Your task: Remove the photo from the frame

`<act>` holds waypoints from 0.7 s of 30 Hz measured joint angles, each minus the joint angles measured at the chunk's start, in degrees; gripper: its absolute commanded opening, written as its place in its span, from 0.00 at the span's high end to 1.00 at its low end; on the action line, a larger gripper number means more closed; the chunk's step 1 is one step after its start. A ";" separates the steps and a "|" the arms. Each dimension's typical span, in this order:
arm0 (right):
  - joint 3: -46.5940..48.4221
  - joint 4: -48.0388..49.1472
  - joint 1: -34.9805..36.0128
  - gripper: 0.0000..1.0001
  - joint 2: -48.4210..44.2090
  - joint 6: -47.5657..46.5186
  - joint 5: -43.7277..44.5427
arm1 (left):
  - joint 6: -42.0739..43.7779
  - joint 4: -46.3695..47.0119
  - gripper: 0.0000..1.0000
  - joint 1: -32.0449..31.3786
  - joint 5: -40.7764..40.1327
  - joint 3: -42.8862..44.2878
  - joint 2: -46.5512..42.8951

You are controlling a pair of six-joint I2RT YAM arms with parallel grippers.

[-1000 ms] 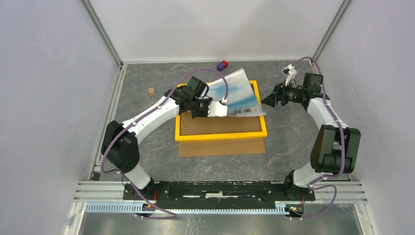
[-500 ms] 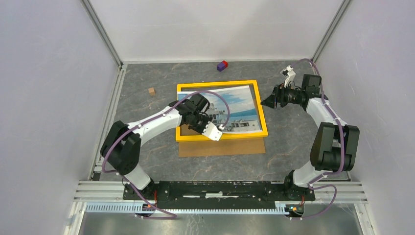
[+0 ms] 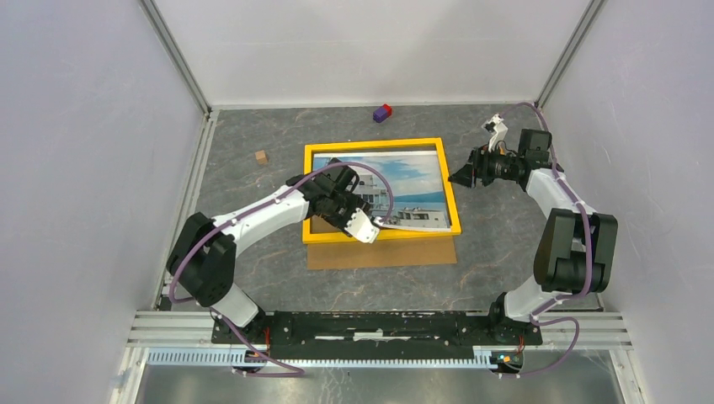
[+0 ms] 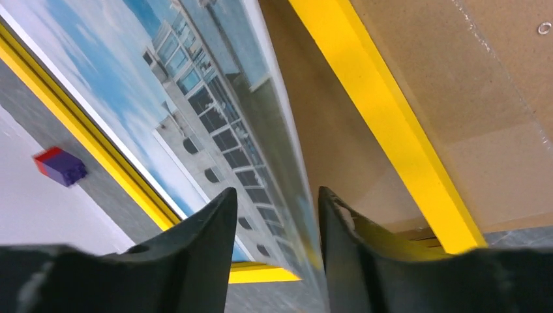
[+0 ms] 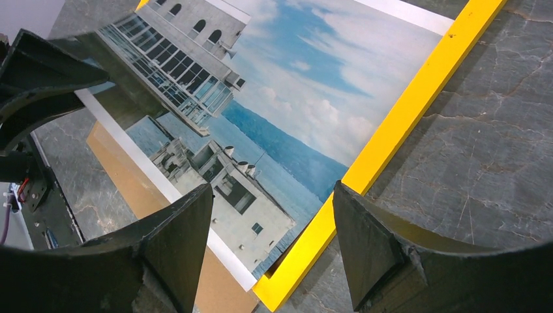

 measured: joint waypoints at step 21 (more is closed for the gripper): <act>3.85 -1.07 3.96 0.35 8.15 -1.27 14.88 | -75.91 -1.53 0.06 28.09 5.14 14.53 2.78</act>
